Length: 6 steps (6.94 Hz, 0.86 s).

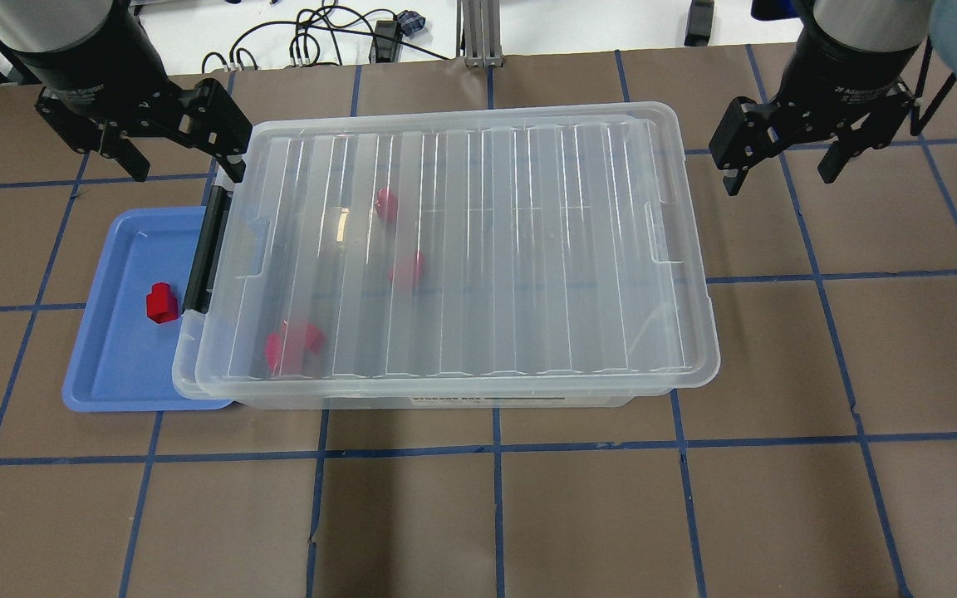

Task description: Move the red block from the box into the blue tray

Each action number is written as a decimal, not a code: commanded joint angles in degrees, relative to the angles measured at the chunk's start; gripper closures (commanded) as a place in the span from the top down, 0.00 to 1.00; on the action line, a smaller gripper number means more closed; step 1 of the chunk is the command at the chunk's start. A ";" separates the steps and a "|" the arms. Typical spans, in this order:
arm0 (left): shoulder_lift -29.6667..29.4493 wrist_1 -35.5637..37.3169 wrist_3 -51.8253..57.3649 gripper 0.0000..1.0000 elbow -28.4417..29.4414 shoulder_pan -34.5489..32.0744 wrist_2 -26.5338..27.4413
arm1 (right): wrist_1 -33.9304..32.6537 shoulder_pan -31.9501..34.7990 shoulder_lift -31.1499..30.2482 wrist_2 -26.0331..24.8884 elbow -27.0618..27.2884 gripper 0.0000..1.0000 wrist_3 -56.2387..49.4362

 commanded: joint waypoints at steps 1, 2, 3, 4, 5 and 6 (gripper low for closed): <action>-0.03 0.00 -0.03 1.00 0.00 0.00 -0.07 | -0.50 2.02 0.20 0.46 -0.03 1.00 9.03; -0.03 0.00 -0.03 1.00 0.00 0.00 -0.07 | -0.68 3.60 0.46 0.37 0.06 1.00 9.09; -0.03 0.08 -0.03 1.00 0.09 0.00 -0.07 | -0.94 3.61 0.64 0.37 -0.03 1.00 9.09; -0.12 0.00 -0.03 1.00 0.00 -0.09 -0.07 | -1.64 3.61 0.64 0.37 0.06 1.00 9.09; -0.46 0.00 -0.20 1.00 0.09 -0.26 -0.07 | -1.82 3.61 0.73 0.28 0.06 1.00 9.00; -0.47 0.08 -0.21 1.00 0.09 -0.18 0.02 | -1.83 3.61 0.73 0.19 0.15 1.00 8.91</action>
